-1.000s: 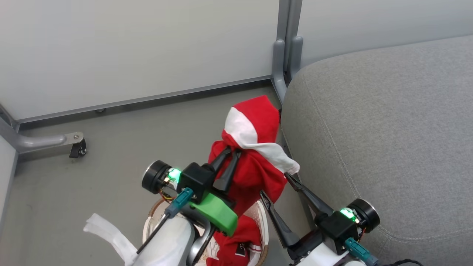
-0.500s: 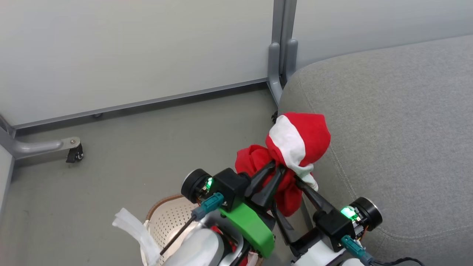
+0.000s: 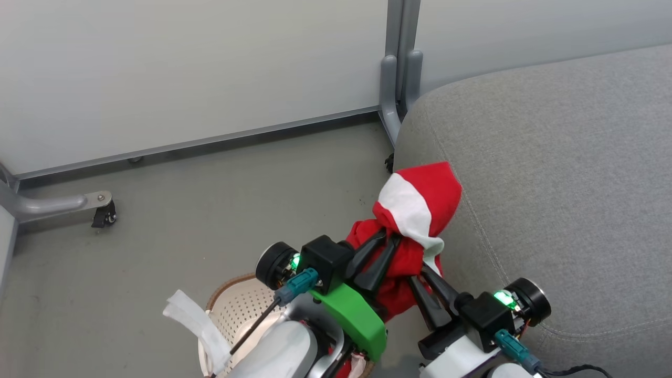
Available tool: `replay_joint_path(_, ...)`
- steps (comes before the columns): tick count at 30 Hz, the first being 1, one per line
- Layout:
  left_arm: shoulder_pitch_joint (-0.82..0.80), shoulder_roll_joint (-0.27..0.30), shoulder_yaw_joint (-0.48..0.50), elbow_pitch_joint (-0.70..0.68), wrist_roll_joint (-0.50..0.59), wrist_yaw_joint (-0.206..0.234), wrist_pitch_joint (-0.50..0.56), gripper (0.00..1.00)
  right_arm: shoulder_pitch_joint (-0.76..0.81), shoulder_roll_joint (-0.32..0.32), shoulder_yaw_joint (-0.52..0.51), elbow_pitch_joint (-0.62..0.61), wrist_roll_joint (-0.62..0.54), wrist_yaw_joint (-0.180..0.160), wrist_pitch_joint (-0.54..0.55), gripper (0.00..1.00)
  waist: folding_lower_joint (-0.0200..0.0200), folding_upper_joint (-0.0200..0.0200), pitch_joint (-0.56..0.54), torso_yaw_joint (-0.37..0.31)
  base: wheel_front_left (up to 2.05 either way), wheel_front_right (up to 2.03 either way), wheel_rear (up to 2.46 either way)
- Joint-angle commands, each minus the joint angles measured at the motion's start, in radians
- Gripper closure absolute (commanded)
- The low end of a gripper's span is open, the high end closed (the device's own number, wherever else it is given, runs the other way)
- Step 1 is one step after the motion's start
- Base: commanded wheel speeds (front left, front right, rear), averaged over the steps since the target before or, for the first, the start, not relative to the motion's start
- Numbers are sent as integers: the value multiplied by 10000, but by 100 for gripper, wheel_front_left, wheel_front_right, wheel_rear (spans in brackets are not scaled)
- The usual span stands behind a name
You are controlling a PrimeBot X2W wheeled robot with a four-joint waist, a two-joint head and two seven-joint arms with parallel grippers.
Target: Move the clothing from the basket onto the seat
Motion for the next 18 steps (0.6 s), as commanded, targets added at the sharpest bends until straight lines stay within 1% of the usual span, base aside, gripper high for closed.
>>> replay_joint_path(1,-173,90,56,110,69,59,-66,100,87,-10,-105,-95,86,-3,-34,100,1,-1,6,0,0,0,0)
replay_joint_path(11,-301,145,-42,698,142,70,-198,100,331,-7,-740,-340,343,-3,-34,100,1,-1,31,-59,0,0,0)
replay_joint_path(12,-309,158,-82,730,180,60,-170,78,360,-7,-809,-387,391,-3,-34,100,1,-1,32,-65,0,0,0)
replay_joint_path(13,-331,169,-113,746,214,56,-166,63,380,-5,-849,-408,395,-3,-34,100,1,-1,33,-67,0,0,0)
replay_joint_path(14,-354,188,-133,770,228,80,-174,9,396,-7,-900,-435,415,-3,-34,100,1,-1,34,-70,0,0,0)
replay_joint_path(15,-369,208,-160,803,254,107,-148,0,407,-8,-935,-452,441,-3,-34,100,1,-1,33,-75,0,0,0)
replay_joint_path(18,-382,208,-174,840,280,149,-194,0,412,-7,-1070,-523,541,-3,-34,100,1,-1,27,-77,0,0,0)
